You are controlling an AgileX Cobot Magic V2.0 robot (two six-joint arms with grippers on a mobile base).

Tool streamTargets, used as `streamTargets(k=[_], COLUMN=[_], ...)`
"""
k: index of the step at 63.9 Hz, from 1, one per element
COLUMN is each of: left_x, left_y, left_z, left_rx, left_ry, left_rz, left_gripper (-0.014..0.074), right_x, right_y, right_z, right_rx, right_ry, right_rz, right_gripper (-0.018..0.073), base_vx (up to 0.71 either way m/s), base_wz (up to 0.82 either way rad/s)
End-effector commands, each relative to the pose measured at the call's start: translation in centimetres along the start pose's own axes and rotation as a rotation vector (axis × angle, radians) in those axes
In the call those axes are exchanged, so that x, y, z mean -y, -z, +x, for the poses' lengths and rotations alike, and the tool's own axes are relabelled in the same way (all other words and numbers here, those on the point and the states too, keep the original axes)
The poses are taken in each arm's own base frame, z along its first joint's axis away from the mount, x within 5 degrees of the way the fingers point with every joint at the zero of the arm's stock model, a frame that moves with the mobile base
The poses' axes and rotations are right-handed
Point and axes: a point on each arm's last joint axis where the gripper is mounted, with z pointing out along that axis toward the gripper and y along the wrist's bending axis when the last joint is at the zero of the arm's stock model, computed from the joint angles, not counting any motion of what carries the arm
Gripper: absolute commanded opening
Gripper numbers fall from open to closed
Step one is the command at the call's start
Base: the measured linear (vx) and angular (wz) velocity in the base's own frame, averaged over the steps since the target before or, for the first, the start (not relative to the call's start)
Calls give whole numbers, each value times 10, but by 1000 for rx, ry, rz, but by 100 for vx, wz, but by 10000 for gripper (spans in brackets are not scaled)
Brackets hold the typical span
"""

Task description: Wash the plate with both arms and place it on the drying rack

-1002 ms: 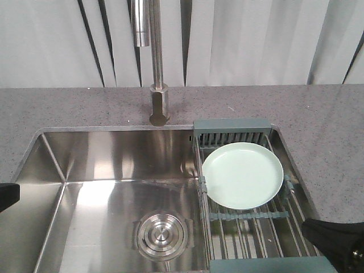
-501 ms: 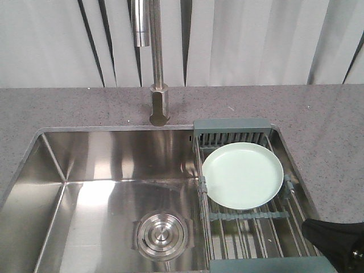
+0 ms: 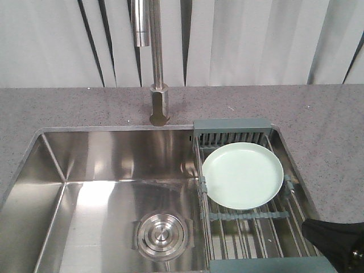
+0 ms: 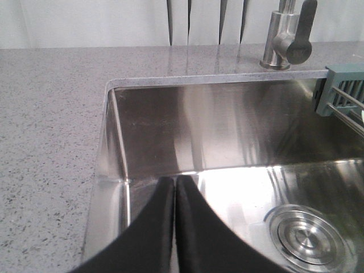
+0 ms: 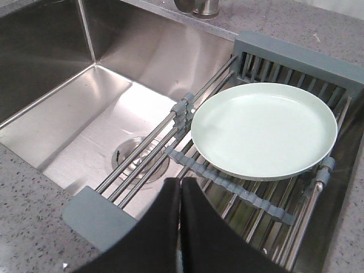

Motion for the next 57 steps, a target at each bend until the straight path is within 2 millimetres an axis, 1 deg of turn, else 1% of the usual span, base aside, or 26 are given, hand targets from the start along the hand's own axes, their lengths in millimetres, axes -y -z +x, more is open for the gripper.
streamTargets(k=[1,7,22,57], left_x=[-2,-3,-8,-8], left_y=[5,7,9,9], left_z=[-16,-20,-29,-29], left_rx=[139,189,297,295], left_ry=[-18,-59,18,19], left_rz=[-23,-45,-126,-128], left_gripper=[-6,-6,-6,-6], right_x=[3,3,3,3], right_y=[3,3,3,3], right_z=[-11,-11,-11,-11], right_rx=[60,60,59,59], right_ry=[-5,-5,-5,-5], right_rz=[28,28,27,27], right_gripper=[-4,-4,-4,-4], base_vx=[0,0,0,0], base_wz=[0,0,0,0])
